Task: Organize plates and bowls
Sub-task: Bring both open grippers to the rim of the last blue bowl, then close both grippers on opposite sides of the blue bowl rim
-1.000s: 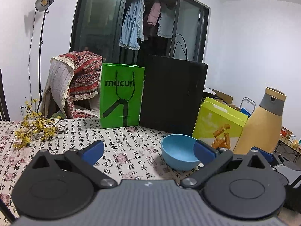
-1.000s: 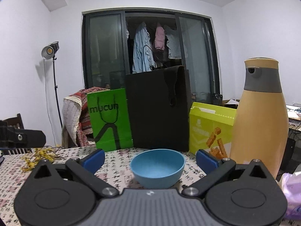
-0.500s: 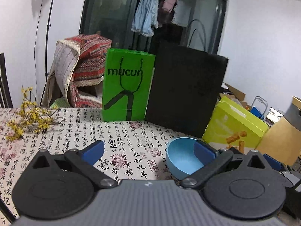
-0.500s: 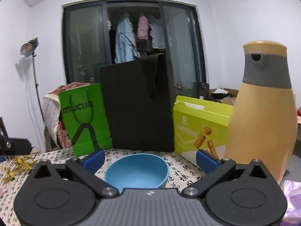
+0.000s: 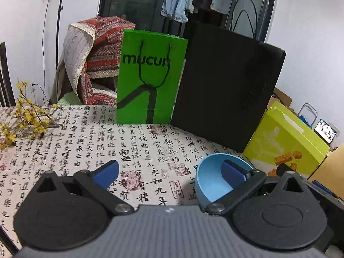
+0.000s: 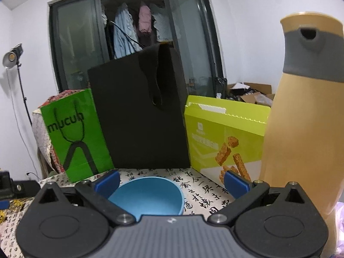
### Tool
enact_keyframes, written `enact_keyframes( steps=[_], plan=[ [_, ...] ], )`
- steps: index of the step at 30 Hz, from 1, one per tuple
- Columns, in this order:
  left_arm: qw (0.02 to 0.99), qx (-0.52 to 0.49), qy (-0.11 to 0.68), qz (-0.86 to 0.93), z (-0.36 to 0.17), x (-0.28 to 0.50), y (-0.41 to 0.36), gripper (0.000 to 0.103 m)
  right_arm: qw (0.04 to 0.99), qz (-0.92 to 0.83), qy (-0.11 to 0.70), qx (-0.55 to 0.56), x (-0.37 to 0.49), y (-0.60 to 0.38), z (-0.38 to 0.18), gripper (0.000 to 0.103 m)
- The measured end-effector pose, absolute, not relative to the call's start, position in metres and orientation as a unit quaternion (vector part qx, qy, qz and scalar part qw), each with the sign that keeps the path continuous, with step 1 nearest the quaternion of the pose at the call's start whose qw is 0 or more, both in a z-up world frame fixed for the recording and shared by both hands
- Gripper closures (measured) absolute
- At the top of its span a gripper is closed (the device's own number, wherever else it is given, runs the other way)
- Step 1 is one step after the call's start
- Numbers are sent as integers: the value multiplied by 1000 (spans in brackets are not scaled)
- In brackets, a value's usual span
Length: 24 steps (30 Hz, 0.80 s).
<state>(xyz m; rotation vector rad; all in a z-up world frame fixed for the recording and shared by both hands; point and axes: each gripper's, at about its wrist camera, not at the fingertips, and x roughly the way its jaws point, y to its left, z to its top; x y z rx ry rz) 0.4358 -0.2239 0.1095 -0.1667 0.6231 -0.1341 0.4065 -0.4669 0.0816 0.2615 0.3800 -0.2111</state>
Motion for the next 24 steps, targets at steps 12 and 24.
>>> enact_keyframes(
  steps=[12,24],
  plan=[
    [939,-71,334,-45,86,477,-252,0,956,-109,222,158,445,-481,49,0],
    [934,-54,352,-36,54,500,-272,0,956,-99,237,144,451,-486,25,8]
  ],
)
